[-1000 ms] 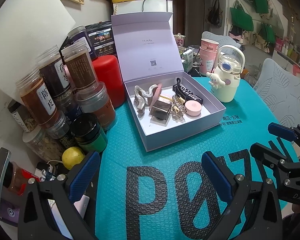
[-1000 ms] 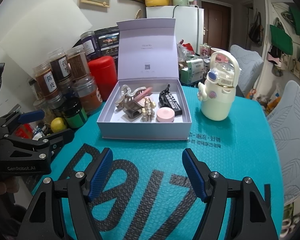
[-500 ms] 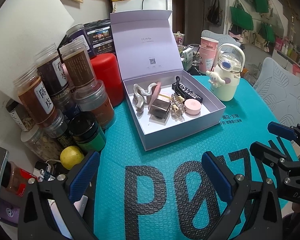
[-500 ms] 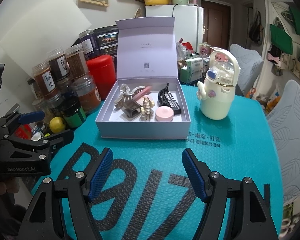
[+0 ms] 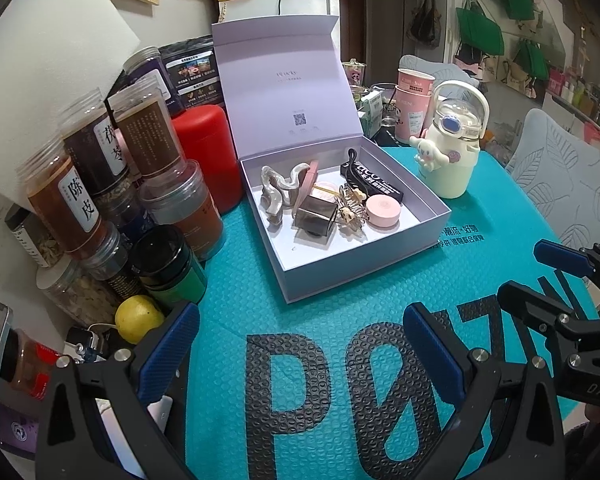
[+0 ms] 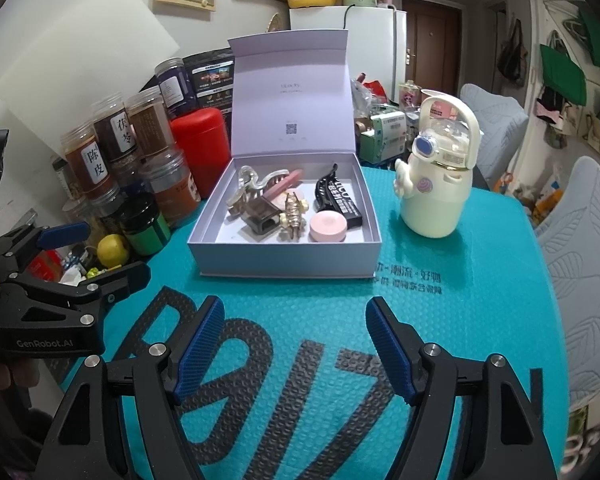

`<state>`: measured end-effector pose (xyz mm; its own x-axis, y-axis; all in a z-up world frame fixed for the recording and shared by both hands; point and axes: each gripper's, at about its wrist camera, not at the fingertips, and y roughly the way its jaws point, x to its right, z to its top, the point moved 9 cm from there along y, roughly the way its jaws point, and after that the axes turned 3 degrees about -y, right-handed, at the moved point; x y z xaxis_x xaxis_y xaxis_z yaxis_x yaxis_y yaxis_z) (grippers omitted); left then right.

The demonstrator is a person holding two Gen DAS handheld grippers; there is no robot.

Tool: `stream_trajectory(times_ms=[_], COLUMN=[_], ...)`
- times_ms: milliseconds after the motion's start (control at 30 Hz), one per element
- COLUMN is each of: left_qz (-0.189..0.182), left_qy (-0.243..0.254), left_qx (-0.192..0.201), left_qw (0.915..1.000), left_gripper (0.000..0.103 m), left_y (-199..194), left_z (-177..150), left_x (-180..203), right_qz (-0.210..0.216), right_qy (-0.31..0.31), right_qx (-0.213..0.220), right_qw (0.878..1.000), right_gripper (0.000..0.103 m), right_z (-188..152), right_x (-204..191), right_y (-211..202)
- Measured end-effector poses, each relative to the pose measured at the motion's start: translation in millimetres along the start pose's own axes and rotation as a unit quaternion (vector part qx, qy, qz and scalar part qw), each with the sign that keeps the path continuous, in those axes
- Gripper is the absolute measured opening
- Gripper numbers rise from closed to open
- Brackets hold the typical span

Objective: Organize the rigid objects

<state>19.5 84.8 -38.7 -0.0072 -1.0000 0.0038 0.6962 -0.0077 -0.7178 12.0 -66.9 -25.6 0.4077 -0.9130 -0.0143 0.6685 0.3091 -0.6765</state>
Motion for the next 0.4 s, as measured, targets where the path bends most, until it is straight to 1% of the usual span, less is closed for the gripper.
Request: stream_trajectory(times_ms=[400], left_qz=[-0.011], left_qy=[0.006], left_qx=[-0.009], left_qw=[0.9999], left_gripper=[0.103], left_y=[8.8], left_z=[0.1], left_x=[8.3], right_qz=[0.001], right_qy=[0.007], right_qx=[-0.006], right_qw=[1.000], right_gripper=[0.074], right_z=[0.4], right_x=[8.3], right_y=[7.1])
